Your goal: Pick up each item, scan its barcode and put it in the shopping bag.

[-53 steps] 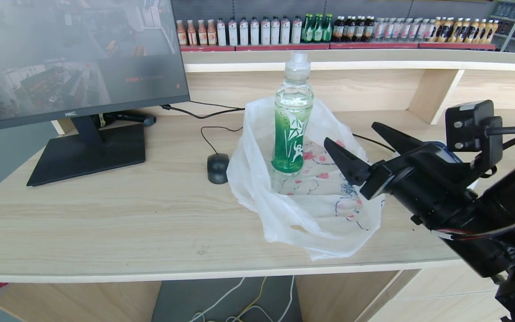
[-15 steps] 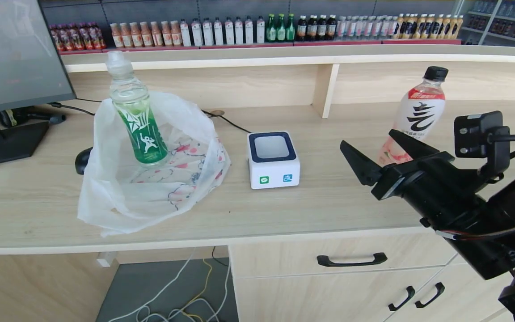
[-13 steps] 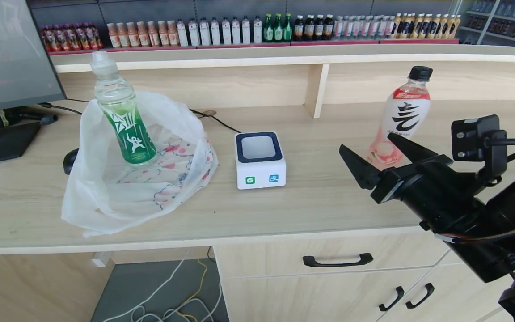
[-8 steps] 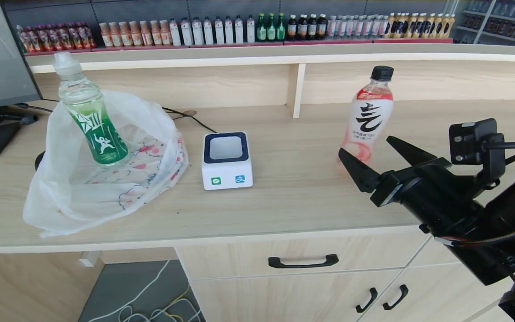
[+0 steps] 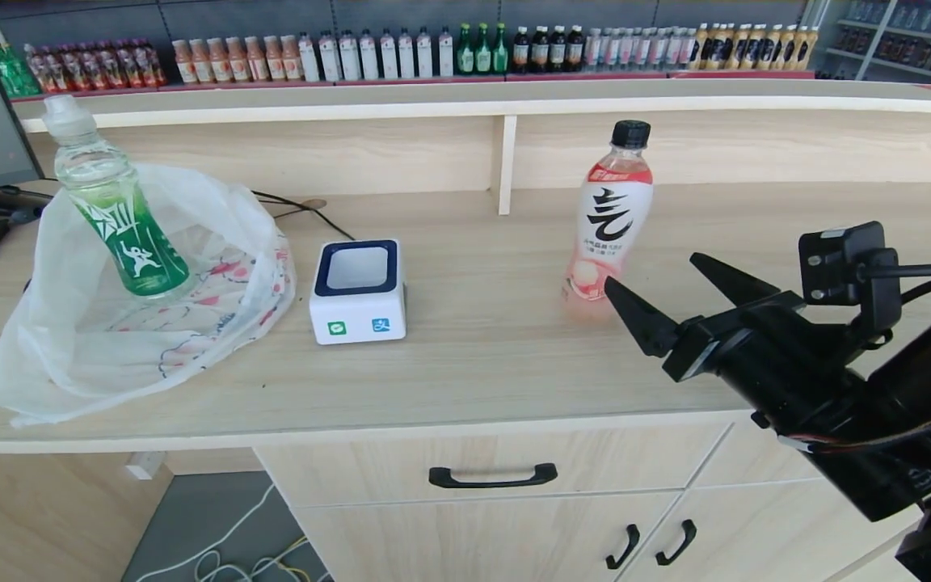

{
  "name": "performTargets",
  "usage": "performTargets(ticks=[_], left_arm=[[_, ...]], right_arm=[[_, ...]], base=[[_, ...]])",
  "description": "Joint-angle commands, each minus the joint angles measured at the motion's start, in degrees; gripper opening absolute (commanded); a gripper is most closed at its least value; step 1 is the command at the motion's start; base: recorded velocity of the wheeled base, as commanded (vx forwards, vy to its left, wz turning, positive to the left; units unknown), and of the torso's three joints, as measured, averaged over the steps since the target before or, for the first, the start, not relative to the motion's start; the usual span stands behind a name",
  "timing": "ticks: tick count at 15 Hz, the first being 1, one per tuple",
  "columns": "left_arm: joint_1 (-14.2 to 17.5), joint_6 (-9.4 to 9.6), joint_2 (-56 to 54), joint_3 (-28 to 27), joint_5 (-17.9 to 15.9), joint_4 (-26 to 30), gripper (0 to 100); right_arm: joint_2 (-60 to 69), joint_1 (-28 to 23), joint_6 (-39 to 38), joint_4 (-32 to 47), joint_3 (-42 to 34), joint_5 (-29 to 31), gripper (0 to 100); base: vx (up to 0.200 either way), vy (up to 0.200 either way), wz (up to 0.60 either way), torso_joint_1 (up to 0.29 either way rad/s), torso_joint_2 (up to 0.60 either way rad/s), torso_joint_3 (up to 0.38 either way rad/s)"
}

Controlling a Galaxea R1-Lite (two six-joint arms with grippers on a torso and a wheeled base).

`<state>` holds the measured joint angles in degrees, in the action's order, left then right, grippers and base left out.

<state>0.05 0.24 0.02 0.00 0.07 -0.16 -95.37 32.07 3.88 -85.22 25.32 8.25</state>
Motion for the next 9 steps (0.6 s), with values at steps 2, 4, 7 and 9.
performTargets(ticks=[2, 4, 7, 9], left_arm=[[0.0, 0.02, 0.0, 0.0, 0.0, 0.0, 100], [0.0, 0.02, 0.0, 0.0, 0.0, 0.0, 100], [0.0, 0.02, 0.0, 0.0, 0.0, 0.0, 100], [0.0, 0.02, 0.0, 0.0, 0.0, 0.0, 100]], right_arm=[[0.3, 0.3, 0.2, 0.0, -1.3, 0.0, 100], [0.1, 0.4, 0.4, 0.1, 0.0, -0.4, 100], [0.3, 1.1, 0.3, 0.1, -0.3, -2.5, 100], [-0.3, 1.1, 0.3, 1.5, 2.9, -2.4, 100]], base=[[0.0, 0.0, 0.0, 0.0, 0.0, 0.0], [0.0, 0.0, 0.0, 0.0, 0.0, 0.0], [0.0, 0.0, 0.0, 0.0, 0.0, 0.0], [0.0, 0.0, 0.0, 0.0, 0.0, 0.0]])
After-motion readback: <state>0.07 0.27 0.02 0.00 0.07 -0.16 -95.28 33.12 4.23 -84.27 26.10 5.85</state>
